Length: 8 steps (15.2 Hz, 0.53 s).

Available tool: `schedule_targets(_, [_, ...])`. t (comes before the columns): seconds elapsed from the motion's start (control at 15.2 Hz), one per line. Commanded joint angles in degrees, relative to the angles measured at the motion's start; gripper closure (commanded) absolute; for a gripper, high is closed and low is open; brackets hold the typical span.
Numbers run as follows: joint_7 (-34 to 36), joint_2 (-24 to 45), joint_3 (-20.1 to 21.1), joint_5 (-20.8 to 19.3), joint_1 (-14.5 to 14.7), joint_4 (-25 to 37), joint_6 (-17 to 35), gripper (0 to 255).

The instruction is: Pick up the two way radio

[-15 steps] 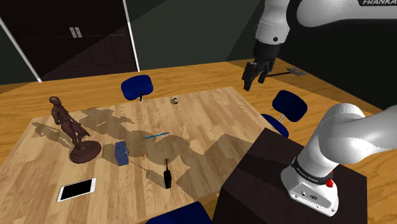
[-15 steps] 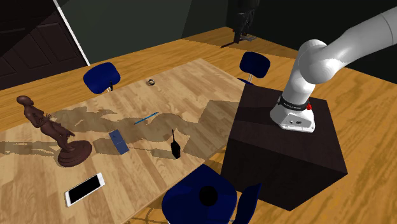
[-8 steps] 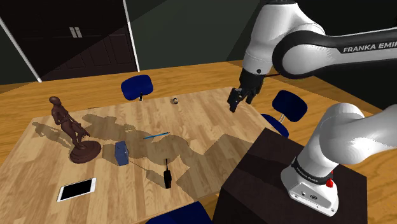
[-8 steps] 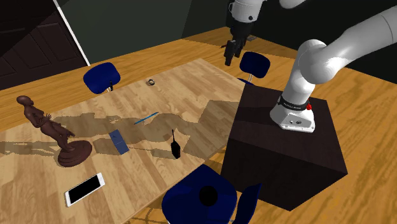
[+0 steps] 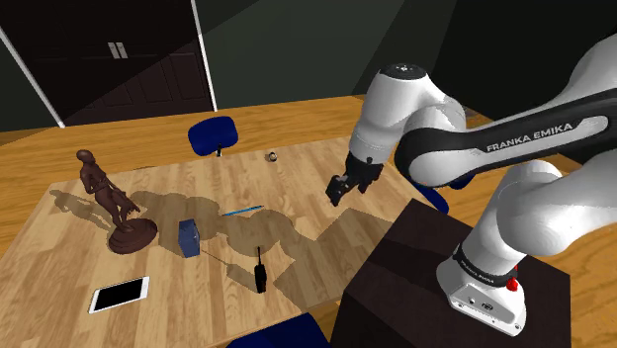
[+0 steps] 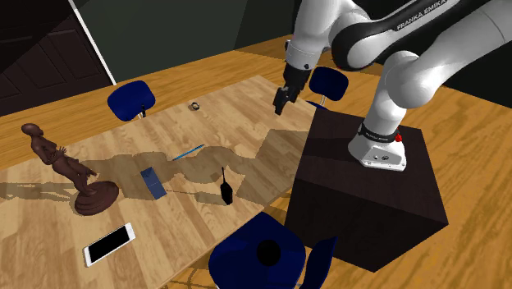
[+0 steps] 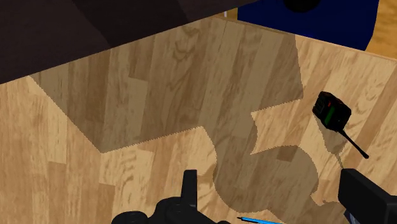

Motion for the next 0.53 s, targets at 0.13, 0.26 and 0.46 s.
schedule_targets(0.13, [7.98,8.95,7.85,-1.21,-2.72,-0.20,11.39,0])
schedule_targets(0.26, [13.12,14.02,12.74,-3.93,-6.00,0.61,16.63,0])
schedule_targets(0.46, [24.12,22.10,22.69,-13.00,-15.07,2.79,23.60,0])
